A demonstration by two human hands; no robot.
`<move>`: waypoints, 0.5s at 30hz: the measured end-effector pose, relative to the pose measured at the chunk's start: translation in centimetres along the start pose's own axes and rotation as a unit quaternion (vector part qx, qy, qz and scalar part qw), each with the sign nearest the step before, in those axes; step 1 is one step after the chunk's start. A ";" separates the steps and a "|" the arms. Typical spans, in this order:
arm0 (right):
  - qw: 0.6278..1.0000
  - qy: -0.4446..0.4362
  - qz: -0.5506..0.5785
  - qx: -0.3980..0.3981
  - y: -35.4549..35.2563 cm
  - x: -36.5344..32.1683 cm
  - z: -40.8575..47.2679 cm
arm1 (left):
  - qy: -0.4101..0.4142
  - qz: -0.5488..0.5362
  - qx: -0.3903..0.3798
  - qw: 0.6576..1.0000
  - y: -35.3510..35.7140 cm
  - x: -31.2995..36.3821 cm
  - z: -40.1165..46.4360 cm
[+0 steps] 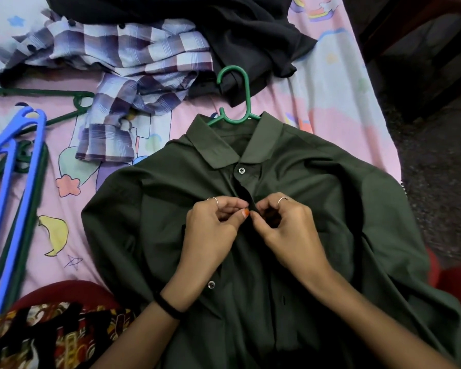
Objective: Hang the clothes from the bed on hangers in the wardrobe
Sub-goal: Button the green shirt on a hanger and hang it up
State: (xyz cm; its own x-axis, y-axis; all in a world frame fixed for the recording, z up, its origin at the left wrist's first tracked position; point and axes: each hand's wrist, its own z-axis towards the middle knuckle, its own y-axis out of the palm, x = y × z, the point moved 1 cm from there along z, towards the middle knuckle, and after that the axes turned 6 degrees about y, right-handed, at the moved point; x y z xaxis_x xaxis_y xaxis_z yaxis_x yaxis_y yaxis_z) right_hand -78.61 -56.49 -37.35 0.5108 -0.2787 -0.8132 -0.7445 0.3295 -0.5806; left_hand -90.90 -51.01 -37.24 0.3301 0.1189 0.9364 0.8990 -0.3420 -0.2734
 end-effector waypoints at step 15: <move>0.969 0.111 0.208 -0.080 -0.1 0.5 0.7 | -0.035 -0.124 -0.002 0.992 0.5 -0.7 1.0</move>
State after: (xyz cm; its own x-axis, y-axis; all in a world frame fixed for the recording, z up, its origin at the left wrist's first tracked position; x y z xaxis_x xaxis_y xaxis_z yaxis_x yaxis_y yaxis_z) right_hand -77.98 -56.00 -37.76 0.0615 -0.3451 -0.9365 -0.9324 0.3148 -0.1773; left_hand -90.38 -50.33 -38.25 0.1183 0.2640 0.9572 0.9539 -0.2979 -0.0358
